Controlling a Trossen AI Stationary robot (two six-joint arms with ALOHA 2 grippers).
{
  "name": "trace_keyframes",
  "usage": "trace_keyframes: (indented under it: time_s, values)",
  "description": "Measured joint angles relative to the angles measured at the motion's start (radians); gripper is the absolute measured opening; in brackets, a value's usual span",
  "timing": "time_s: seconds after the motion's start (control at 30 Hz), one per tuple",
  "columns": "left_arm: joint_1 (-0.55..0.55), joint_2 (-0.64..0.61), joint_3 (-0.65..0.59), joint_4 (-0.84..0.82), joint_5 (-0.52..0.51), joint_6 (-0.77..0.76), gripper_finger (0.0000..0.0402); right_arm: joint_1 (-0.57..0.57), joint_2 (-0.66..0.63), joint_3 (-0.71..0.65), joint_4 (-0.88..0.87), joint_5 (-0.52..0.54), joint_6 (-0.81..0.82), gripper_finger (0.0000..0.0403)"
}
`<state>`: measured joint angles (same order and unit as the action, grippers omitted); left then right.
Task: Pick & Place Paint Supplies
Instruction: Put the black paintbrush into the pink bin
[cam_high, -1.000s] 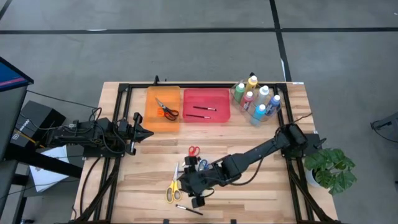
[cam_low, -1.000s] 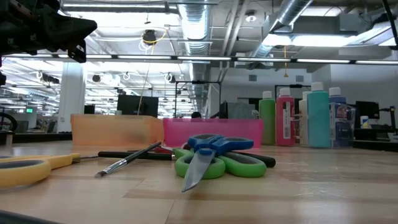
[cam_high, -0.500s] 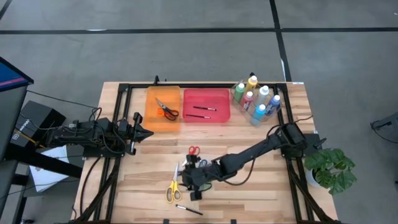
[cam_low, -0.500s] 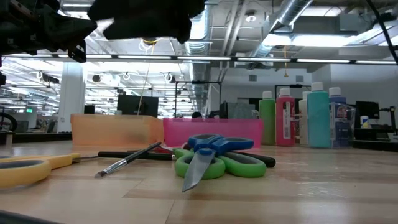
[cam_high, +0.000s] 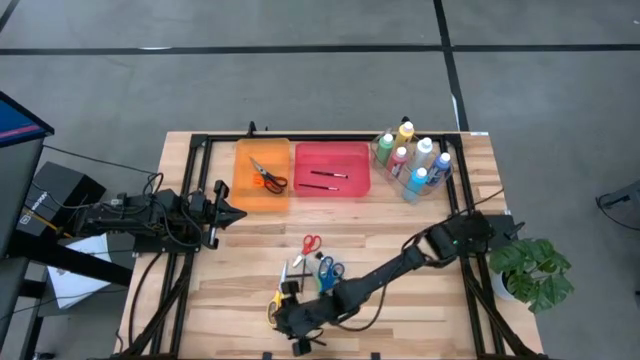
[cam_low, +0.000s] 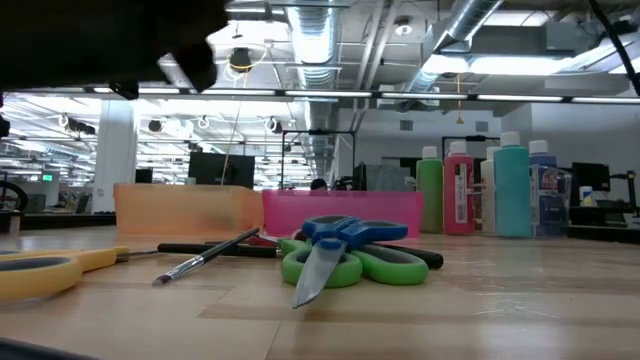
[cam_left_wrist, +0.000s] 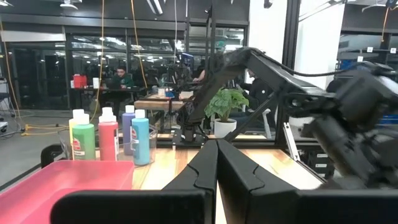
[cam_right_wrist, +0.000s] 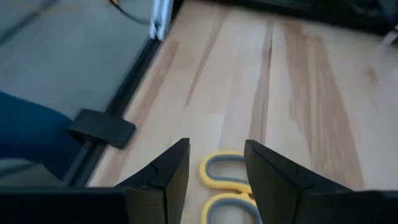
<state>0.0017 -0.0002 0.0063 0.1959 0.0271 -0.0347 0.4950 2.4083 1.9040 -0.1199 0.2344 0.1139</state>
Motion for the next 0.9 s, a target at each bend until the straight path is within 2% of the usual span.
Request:
trace_keyframes:
  time_s: [0.17,0.33,0.6,0.9]
  values:
    - [0.0,0.0,0.0,0.0,0.0,0.0,0.0002,0.016,0.139,0.242,-0.212,0.002,0.062,0.0152]
    - [0.0,0.0,0.0,0.0,0.0,0.0,0.0002,0.029,0.228,0.391,-0.411,0.002,0.144,0.015]
    - [0.0,0.0,0.0,0.0,0.0,0.0,0.0002,0.048,0.236,0.404,-0.419,0.003,0.221,0.015]
    - [0.0,0.0,0.0,0.0,0.0,0.0,0.0002,0.047,0.236,0.351,-0.415,0.007,0.254,0.0149]
